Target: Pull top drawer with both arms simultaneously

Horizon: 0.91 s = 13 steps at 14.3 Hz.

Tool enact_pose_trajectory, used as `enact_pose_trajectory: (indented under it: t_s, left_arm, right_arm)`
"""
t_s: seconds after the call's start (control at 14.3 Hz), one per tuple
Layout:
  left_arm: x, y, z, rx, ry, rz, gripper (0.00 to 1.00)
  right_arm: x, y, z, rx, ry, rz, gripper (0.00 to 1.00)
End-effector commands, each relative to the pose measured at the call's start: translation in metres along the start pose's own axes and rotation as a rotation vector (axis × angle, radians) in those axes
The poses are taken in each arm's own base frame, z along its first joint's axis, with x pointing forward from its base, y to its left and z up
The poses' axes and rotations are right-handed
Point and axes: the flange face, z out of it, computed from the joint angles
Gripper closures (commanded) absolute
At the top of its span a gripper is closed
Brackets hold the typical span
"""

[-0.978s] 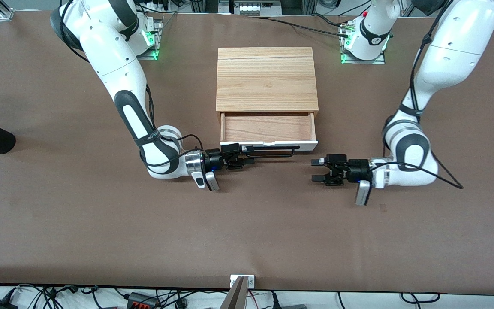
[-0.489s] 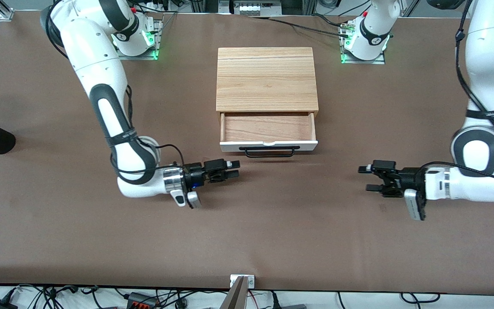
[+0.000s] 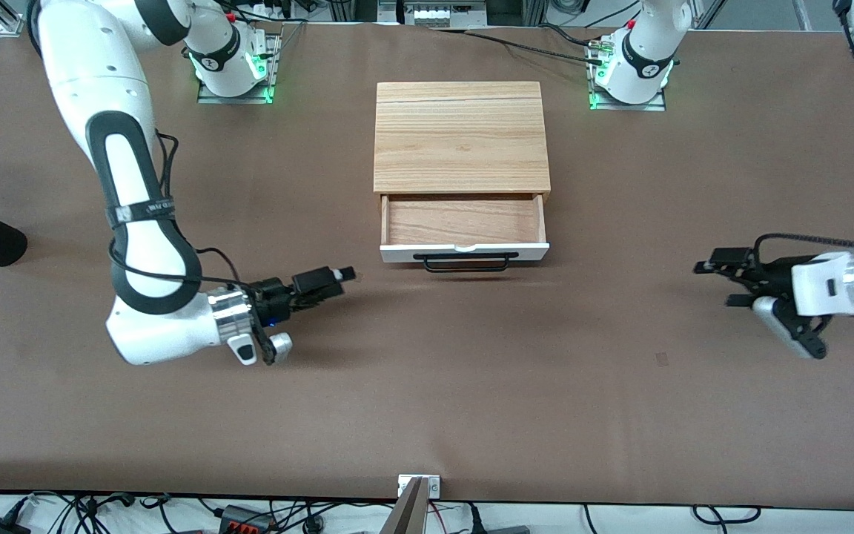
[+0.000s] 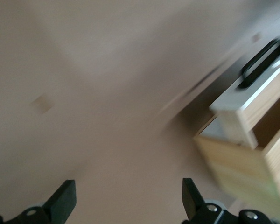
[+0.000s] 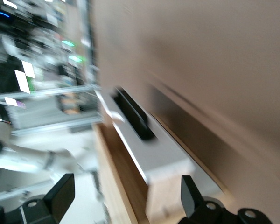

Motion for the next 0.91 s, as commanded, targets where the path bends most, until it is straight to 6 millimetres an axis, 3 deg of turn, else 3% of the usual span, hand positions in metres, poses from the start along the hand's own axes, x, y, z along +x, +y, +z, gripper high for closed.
enact_pose_trajectory:
  t_s: [0.0,0.07,0.21,0.35,0.42,0.49,0.63,0.7,0.84]
  left_arm:
    - [-0.025,0.027,-0.043,0.133,-0.093,-0.039,0.0]
    - [-0.032,0.035,-0.067,0.173,-0.081,-0.111,0.0]
    - [-0.049,0.043,-0.096,0.205,-0.06,-0.291,0.0]
    - [-0.07,0.026,-0.116,0.226,-0.026,-0.412,0.0]
    - [-0.079,0.027,-0.131,0.24,-0.005,-0.42,0.0]
    - [-0.082,0.041,-0.145,0.255,0.015,-0.415,0.0]
    - [-0.089,0.074,-0.157,0.257,-0.013,-0.399,0.0]
    - [-0.089,0.088,-0.161,0.264,-0.009,-0.395,0.0]
    - [-0.087,0.093,-0.159,0.267,0.006,-0.488,0.0]
  right_arm:
    - [-0.035,-0.009,-0.045,-0.195,-0.093,0.105,0.0]
    - [-0.049,-0.011,-0.061,-0.252,-0.131,0.131,0.0]
    - [-0.073,-0.02,-0.089,-0.383,-0.17,0.251,0.0]
    - [-0.095,-0.049,-0.118,-0.56,-0.144,0.313,0.0]
    - [-0.105,-0.064,-0.132,-0.641,-0.112,0.341,0.0]
    - [-0.112,-0.072,-0.143,-0.685,-0.073,0.397,0.0]
    - [-0.132,-0.086,-0.179,-0.754,0.033,0.522,0.0]
    - [-0.148,-0.108,-0.202,-0.796,0.109,0.524,0.0]
    - [-0.168,-0.12,-0.237,-0.914,0.195,0.527,0.0]
